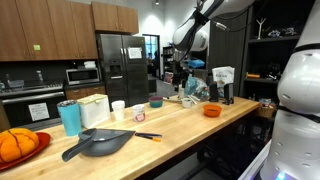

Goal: Put the clear lid on the white and pink container.

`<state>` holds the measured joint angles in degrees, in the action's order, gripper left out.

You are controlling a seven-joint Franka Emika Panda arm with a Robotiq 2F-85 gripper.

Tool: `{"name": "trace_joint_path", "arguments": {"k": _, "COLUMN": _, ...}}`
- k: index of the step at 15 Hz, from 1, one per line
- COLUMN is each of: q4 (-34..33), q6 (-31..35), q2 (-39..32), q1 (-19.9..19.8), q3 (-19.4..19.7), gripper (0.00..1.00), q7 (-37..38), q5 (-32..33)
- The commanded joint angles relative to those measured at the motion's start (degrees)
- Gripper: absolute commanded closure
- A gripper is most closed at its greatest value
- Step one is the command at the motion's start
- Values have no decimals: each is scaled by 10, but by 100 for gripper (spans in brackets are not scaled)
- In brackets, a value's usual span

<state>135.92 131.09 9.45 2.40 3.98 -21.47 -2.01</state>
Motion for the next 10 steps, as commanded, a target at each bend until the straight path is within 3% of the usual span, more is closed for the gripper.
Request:
{"name": "trace_joint_path", "arguments": {"k": 1, "q4": -73, "q6": -29, "q2": -75, "q1": -13, "q3": -3, "gripper": 0, "q7": -30, "q5": 42}}
{"name": "trace_joint_path", "arguments": {"k": 6, "q4": -139, "q6": -15, "q2": -154, "q1": -26, "q3": -7, "gripper": 0, "q7": -79, "q5": 79}}
{"name": "trace_joint_path", "arguments": {"k": 10, "q4": -168, "q6": 11, "q2": -202, "q1": -46, "q3": -19, "gripper": 0, "q7": -175, "q5": 39}}
